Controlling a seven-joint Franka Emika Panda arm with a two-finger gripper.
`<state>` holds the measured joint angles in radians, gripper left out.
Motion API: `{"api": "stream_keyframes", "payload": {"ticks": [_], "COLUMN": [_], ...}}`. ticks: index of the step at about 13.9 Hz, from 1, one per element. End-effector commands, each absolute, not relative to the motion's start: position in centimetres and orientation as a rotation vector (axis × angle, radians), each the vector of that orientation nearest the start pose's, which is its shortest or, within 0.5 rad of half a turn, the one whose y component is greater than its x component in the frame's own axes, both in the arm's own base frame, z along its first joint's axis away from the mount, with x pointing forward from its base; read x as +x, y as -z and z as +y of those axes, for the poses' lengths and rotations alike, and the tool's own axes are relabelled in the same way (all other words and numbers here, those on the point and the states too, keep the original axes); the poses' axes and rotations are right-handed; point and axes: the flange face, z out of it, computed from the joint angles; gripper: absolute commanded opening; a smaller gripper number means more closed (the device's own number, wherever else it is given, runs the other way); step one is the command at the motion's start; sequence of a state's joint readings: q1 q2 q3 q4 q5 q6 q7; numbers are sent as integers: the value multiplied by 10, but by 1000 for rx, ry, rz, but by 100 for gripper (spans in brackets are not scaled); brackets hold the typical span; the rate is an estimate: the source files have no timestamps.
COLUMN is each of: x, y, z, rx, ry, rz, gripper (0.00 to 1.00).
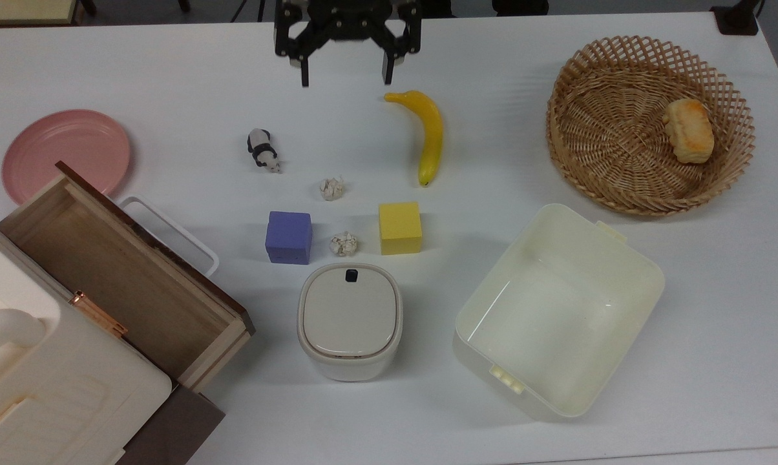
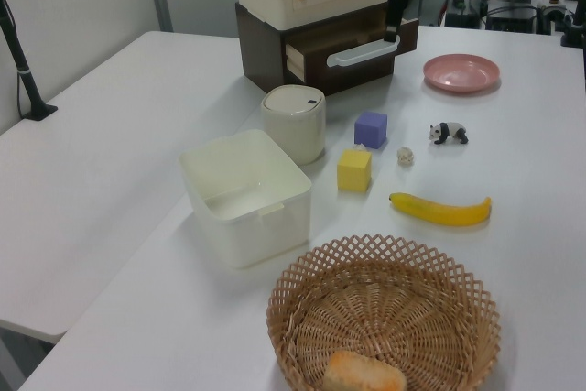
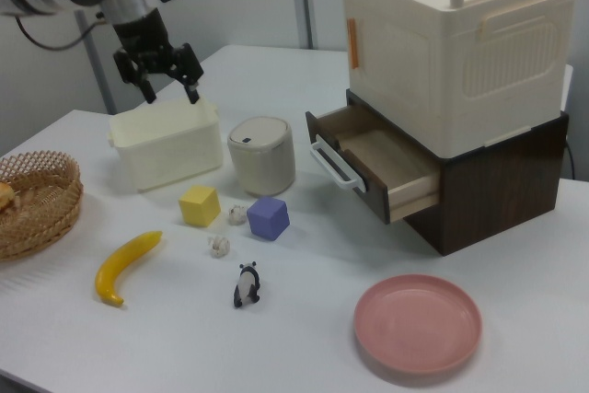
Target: Open the drawer
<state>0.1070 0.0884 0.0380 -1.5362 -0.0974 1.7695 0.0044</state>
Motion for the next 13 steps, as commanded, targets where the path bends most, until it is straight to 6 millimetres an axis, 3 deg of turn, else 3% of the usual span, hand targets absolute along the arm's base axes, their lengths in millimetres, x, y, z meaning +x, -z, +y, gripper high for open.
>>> {"api": "stream_keyframes", "payload": {"ticks": [1, 4, 7, 9, 13], "x": [568, 562, 561, 560, 560], "y": [-641, -636, -626, -616, -618], "z": [63, 52, 20, 23, 19], "rx": [-3155, -3175, -3169, -3171, -3168], "ry": [121, 53, -15, -44, -45], "rz": [-133, -114, -19, -29, -17], "gripper": [100, 100, 100, 100, 100]}}
